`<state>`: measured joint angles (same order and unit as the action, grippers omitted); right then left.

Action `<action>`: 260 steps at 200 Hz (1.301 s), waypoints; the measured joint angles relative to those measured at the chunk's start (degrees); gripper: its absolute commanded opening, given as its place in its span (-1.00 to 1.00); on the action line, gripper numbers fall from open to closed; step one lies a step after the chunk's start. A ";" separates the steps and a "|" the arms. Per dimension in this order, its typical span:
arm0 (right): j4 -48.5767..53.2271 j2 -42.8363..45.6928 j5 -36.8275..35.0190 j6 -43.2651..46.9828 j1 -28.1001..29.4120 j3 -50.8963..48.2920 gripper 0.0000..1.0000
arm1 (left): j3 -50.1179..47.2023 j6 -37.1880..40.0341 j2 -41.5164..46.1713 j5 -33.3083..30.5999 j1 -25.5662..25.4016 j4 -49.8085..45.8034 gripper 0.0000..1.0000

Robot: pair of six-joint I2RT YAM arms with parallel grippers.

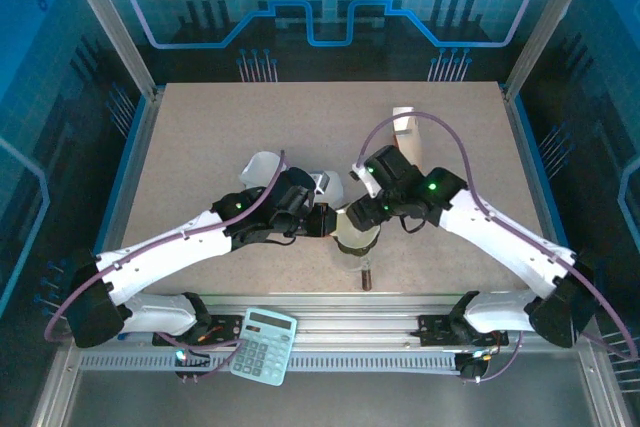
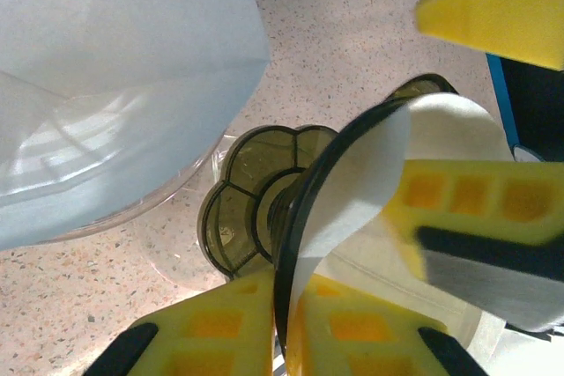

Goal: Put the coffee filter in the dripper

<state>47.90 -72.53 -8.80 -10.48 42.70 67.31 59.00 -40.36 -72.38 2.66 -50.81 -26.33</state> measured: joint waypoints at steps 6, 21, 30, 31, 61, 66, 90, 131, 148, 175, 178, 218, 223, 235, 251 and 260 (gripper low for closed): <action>0.00 0.76 -0.22 -0.04 0.00 0.00 0.62 | 0.00 -0.02 -0.02 0.00 -0.02 0.00 -0.58; 0.07 2.36 -0.57 -0.26 -0.22 -0.02 0.62 | 0.00 0.07 -0.07 0.09 -0.02 -0.07 -0.50; 0.09 3.08 -0.85 -0.44 -0.44 -0.02 0.62 | 0.00 0.17 -0.07 0.20 -0.04 -0.11 -0.44; 0.09 3.19 -0.90 -0.46 -0.46 -0.02 0.62 | 0.00 0.17 -0.07 0.20 -0.04 -0.11 -0.43; 0.20 4.94 -1.31 -1.07 -0.87 -0.70 0.62 | 0.00 0.22 -0.07 0.20 -0.04 -0.39 -0.30; 0.20 5.22 -1.33 -1.16 -0.87 -0.94 0.62 | 0.00 0.22 -0.07 0.17 -0.04 -0.39 -0.29; 0.50 6.34 -1.31 -1.57 -0.90 -1.42 0.62 | 0.00 0.24 -0.07 0.17 -0.04 -0.42 -0.24; 0.46 8.37 -1.33 -2.32 -0.92 -1.42 0.63 | 0.00 0.20 -0.07 0.20 -0.04 -0.42 -0.18; 0.48 9.03 -1.31 -2.62 -0.94 -1.42 0.63 | 0.00 0.20 -0.07 0.20 -0.04 -0.42 -0.17; 0.48 9.77 -1.29 -3.10 -1.14 -1.42 0.63 | 0.00 0.00 -0.07 0.22 -0.07 -0.39 -0.17; 0.46 9.81 -1.29 -3.19 -1.14 -1.42 0.63 | 0.00 0.00 -0.07 0.22 -0.07 -0.39 -0.16; 0.44 10.03 -1.29 -3.67 -1.14 -2.10 0.59 | 0.00 -0.02 -0.07 0.22 -0.07 -0.39 -0.17; 0.48 9.97 -1.29 -3.67 -1.14 -2.23 0.59 | 0.00 -0.04 -0.07 0.22 -0.04 -0.39 -0.18; 0.46 9.66 -1.29 -3.69 -1.14 -2.62 0.58 | 0.00 -0.04 -0.07 0.22 -0.04 -0.39 -0.21; 0.20 8.92 -1.33 -3.91 -1.29 -3.50 0.55 | 0.00 -0.15 -0.07 0.22 -0.04 -0.37 -0.24; -0.02 8.59 -1.31 -4.13 -1.57 -4.13 0.53 | 0.00 -0.15 -0.07 0.24 -0.04 -0.37 -0.25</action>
<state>47.88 -63.94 -10.11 -14.61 41.12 63.18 59.00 -40.51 -72.44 2.90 -50.85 -26.70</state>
